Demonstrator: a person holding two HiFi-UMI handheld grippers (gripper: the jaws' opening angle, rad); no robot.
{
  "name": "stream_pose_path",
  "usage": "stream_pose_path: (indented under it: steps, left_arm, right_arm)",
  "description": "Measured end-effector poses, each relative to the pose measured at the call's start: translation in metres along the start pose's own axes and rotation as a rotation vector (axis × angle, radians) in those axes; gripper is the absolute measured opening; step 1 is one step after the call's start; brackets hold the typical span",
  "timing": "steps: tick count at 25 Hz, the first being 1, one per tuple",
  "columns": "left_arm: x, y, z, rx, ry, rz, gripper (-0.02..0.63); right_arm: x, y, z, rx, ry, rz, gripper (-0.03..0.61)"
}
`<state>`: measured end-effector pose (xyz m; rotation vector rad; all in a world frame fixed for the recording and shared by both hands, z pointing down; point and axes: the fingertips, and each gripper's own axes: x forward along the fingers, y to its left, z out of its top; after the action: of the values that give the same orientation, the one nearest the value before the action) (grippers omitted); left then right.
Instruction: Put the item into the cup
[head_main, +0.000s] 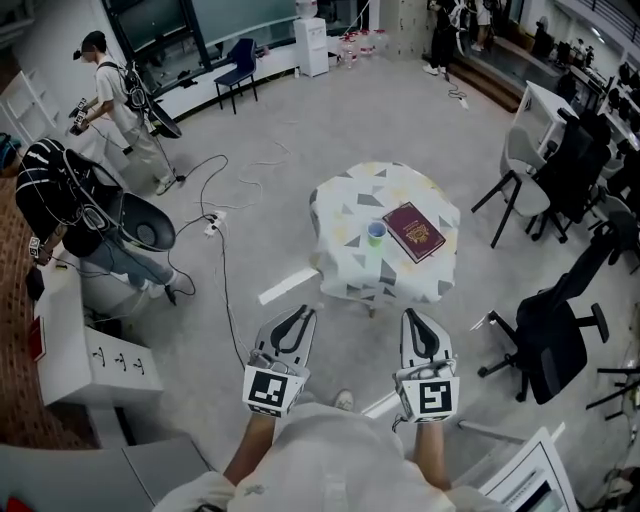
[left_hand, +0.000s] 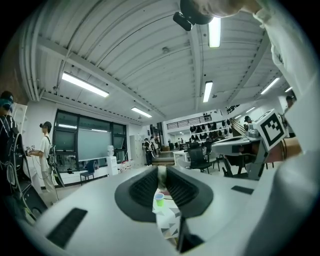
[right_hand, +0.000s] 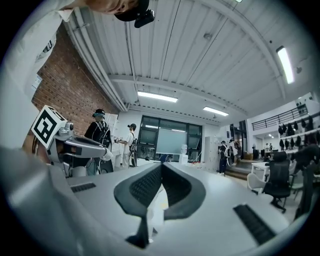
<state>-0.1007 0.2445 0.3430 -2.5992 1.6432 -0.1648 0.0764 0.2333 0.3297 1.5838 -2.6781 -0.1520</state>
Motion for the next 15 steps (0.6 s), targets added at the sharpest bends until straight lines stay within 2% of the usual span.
stream_pose_path:
  steps: [12,15]
  left_arm:
    - [0.041,-0.010,0.002,0.020,0.005,-0.027,0.058]
    - [0.051,-0.010,0.002,0.021,-0.001,-0.038,0.058]
  right_arm:
    - [0.011,-0.042,-0.012,0.000,0.032,-0.074,0.008]
    - [0.015,-0.045,-0.012,-0.011,0.024,-0.064,0.008]
